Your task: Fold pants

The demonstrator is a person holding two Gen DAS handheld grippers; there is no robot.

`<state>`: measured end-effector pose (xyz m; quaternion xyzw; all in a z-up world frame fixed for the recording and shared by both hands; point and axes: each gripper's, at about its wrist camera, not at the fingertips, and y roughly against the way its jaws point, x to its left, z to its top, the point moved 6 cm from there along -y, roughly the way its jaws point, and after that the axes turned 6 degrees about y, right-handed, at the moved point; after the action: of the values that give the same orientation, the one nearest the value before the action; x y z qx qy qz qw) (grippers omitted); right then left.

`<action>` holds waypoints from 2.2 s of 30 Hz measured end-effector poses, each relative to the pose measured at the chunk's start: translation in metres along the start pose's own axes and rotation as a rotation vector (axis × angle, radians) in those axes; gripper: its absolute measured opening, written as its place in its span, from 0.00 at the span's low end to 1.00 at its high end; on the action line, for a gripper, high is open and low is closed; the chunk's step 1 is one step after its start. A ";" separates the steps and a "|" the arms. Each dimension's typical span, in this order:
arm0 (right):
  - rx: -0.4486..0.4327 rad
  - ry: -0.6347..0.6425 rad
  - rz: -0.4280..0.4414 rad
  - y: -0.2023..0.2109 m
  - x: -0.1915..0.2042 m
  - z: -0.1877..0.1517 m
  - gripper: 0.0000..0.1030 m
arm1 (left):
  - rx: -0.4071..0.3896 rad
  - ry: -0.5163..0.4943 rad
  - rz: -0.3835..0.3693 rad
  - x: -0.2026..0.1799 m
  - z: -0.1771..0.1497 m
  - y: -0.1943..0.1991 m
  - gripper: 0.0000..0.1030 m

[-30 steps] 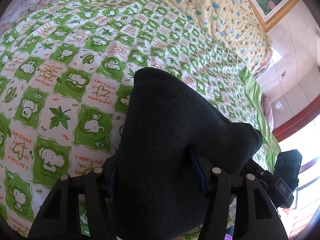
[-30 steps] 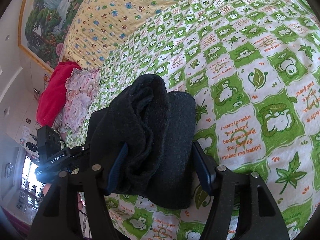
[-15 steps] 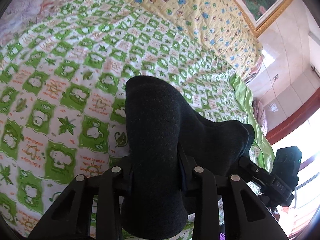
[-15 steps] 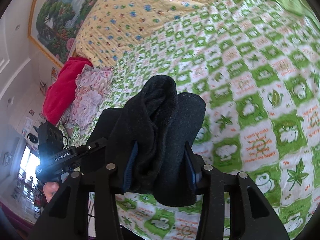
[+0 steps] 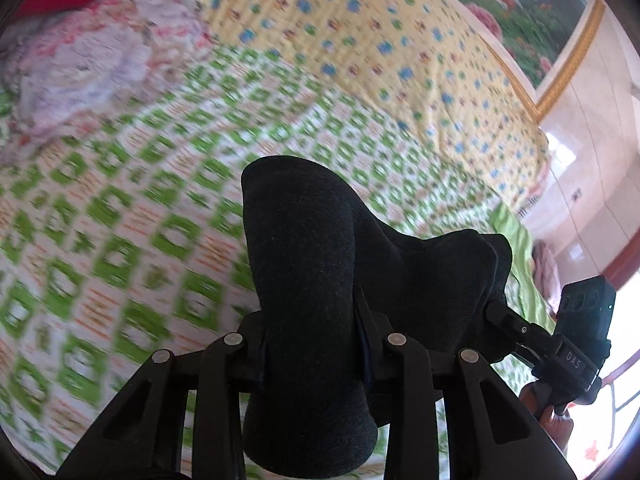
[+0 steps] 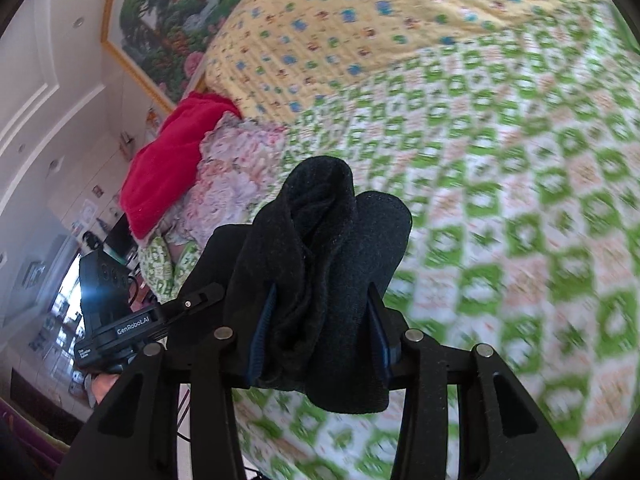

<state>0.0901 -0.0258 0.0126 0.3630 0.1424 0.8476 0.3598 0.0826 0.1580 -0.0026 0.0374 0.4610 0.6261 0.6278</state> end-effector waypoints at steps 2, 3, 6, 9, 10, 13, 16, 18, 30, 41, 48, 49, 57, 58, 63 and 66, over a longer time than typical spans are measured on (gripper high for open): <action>0.013 0.027 0.024 -0.016 0.009 0.008 0.43 | -0.026 0.013 0.026 0.012 0.011 0.006 0.32; 0.018 0.042 0.036 -0.023 0.014 0.012 0.43 | -0.036 0.016 0.036 0.017 0.017 0.008 0.32; 0.032 0.064 0.065 -0.045 0.022 0.023 0.43 | -0.067 0.014 0.076 0.030 0.033 0.012 0.32; 0.037 0.080 0.080 -0.065 0.028 0.035 0.43 | -0.096 0.004 0.113 0.037 0.047 0.012 0.32; 0.037 0.086 0.088 -0.073 0.030 0.039 0.43 | -0.106 0.000 0.126 0.040 0.052 0.012 0.32; 0.040 0.102 0.100 -0.090 0.036 0.049 0.43 | -0.126 0.004 0.149 0.049 0.065 0.010 0.32; 0.051 0.119 0.112 -0.105 0.040 0.057 0.43 | -0.137 0.013 0.168 0.057 0.075 0.006 0.32; 0.058 0.138 0.118 -0.116 0.041 0.062 0.43 | -0.140 0.022 0.180 0.064 0.082 0.002 0.32; 0.099 0.176 0.119 -0.174 0.038 0.082 0.43 | -0.146 0.062 0.238 0.093 0.100 -0.023 0.32; 0.130 0.138 0.069 -0.199 -0.002 0.065 0.56 | -0.095 0.097 0.271 0.122 0.084 -0.047 0.58; 0.143 0.111 0.083 -0.195 -0.010 0.063 0.66 | -0.115 0.114 0.297 0.128 0.077 -0.042 0.73; 0.145 0.105 0.087 -0.194 -0.009 0.063 0.73 | -0.119 0.115 0.298 0.127 0.078 -0.039 0.75; 0.063 0.117 0.158 -0.162 0.021 0.076 0.92 | -0.161 0.100 0.330 0.117 0.068 -0.009 0.79; 0.063 0.121 0.161 -0.160 0.023 0.076 0.93 | -0.166 0.096 0.337 0.115 0.065 -0.006 0.80; 0.063 0.166 0.144 -0.147 0.034 0.068 0.94 | -0.189 0.051 0.386 0.105 0.054 0.008 0.80; 0.061 0.203 0.118 -0.140 0.038 0.063 0.94 | -0.205 0.023 0.402 0.099 0.048 0.015 0.80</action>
<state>0.1884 0.0979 0.0053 0.2940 0.1822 0.8950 0.2818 0.0804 0.2683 -0.0184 0.0573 0.3854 0.7827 0.4854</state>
